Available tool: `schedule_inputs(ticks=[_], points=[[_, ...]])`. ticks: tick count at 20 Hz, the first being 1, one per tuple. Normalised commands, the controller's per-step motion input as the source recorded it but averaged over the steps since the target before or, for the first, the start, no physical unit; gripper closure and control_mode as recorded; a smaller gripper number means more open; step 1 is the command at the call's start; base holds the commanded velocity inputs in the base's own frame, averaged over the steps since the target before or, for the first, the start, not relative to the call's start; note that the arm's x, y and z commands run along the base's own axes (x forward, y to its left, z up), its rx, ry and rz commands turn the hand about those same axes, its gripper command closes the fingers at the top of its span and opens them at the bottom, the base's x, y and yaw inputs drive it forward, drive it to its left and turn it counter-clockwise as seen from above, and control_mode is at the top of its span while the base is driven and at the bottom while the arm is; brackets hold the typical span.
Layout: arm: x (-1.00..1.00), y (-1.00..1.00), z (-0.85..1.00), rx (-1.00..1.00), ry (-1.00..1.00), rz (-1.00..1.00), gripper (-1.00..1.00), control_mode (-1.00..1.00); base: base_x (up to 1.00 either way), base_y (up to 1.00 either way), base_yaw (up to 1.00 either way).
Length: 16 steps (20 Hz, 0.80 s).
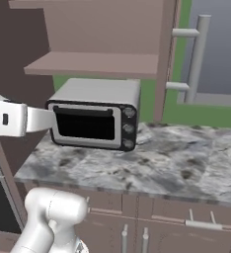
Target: Close all open cabinet doors.
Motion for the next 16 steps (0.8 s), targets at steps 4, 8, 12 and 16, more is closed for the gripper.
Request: schedule_inputs(ticks=[4, 8, 12, 16], points=[[0.0, 0.0, 0.0, 0.0, 0.0, 0.0, -1.0, 1.0, 0.33, -0.23, 0.01], [0.0, 0.0, 0.0, 0.0, 0.0, 0.0, -1.0, 1.0, 0.34, -0.33, 0.06], [0.0, 0.0, 0.0, 0.0, 0.0, 0.0, -1.0, 1.0, 0.27, -0.21, 0.04], [0.0, 0.0, 0.0, 0.0, 0.0, 0.0, -1.0, 1.0, 0.3, -0.12, 0.0]])
